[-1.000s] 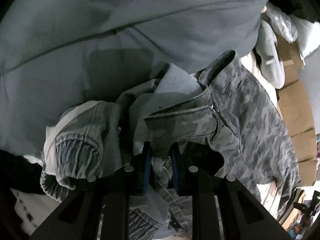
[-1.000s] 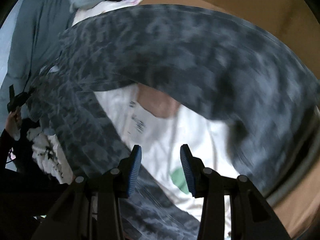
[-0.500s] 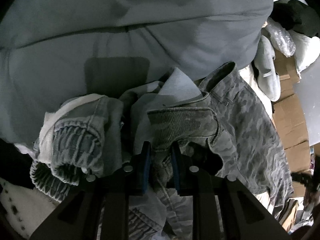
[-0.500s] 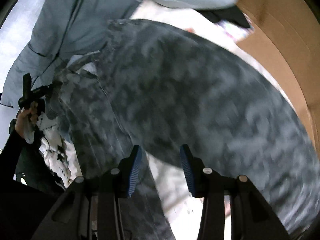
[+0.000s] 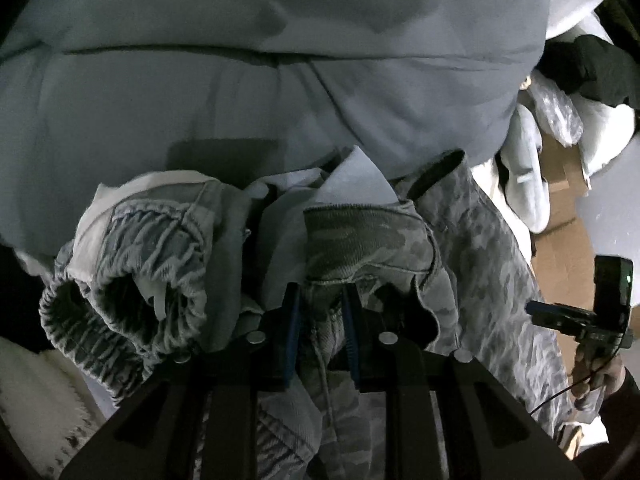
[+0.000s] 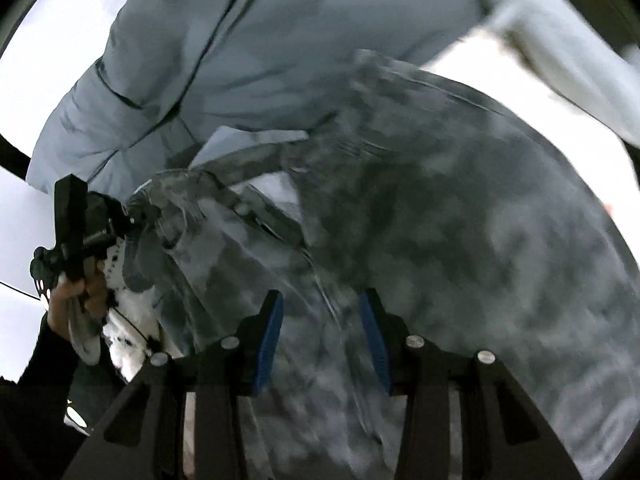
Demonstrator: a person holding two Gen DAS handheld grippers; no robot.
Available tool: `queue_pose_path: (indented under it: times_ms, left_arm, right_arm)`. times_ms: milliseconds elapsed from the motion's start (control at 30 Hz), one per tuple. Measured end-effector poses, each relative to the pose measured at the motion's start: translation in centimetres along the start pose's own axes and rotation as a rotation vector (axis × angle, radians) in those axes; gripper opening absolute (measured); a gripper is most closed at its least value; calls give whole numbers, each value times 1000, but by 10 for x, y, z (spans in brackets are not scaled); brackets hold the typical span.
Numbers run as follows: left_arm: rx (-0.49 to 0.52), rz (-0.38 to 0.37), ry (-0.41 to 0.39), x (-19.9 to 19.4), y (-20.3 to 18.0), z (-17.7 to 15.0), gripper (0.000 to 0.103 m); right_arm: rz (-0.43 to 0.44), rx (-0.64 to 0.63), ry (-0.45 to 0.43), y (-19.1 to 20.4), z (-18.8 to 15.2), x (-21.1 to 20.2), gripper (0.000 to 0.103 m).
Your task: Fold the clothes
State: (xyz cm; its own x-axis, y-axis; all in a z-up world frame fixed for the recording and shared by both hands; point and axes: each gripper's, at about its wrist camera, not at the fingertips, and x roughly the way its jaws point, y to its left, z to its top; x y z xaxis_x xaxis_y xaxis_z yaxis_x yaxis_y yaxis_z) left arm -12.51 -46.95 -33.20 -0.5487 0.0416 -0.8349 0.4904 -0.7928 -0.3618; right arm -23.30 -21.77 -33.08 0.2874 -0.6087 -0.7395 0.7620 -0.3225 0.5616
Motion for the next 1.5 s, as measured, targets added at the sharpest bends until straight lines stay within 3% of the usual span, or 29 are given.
queue_pose_path:
  times_ms: [267,567,833,967,1033,1100,1367,1500]
  left_arm:
    - [0,-25,-23,1,5,-5,20]
    - [14,-37,-19,4,9,-2,20]
    - [18,-40,-17,10,11,0,20]
    - [20,-42,-17,11,11,0,20]
    - [18,-42,-19,11,11,0,21]
    - [10,-47,-20,11,12,1,20]
    - [3,-48,-23,12,13,0,21]
    - [0,-43,-20,13,12,0,21]
  right_arm:
    - [84,-70,-14,33,59,83,38]
    - [98,-142,64,48,67,140,38]
    - [156,-152,89,59,67,159,39]
    - [212,-91,103,49,68,169,40]
    - [237,-53,93,41,68,169,17]
    - [264,-11,79,32,68,163,11]
    - [262,67,-21,11,66,128,8]
    - [250,125,-31,-1,69,132,8]
